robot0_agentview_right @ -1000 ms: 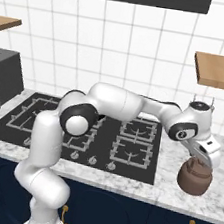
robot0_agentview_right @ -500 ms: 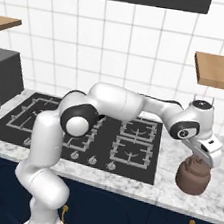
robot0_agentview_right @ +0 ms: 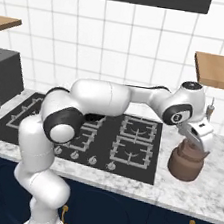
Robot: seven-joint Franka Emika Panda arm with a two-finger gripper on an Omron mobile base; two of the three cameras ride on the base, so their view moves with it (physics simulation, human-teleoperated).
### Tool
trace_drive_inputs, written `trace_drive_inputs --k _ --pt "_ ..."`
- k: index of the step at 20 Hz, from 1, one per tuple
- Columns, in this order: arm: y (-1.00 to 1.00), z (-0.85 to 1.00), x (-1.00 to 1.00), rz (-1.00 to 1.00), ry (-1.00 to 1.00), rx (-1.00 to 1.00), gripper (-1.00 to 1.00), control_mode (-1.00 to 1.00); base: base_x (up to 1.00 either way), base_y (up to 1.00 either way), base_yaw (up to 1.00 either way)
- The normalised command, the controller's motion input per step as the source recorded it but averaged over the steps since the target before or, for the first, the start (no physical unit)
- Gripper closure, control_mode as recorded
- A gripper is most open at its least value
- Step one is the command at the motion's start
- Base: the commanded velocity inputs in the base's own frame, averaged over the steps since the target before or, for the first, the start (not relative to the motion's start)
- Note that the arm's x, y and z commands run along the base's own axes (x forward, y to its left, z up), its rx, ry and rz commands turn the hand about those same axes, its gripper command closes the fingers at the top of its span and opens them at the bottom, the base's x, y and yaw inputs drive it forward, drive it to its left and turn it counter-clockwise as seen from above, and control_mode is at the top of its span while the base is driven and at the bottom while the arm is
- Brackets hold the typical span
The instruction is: Pick the kettle from the counter and place it on a stove burner. Then turn the burner on.
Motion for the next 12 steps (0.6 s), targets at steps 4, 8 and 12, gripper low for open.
trace_drive_inputs --k 4,8,12 --pt "0.93 0.16 0.29 -0.15 -0.01 -0.17 1.00 -1.00 0.00 0.00 0.00" --pt "1.00 0.15 0.35 -0.19 0.00 -0.10 1.00 -1.00 0.00 0.00 0.00" --pt "0.87 0.31 0.34 -0.18 0.00 -0.01 1.00 -1.00 0.00 0.00 0.00"
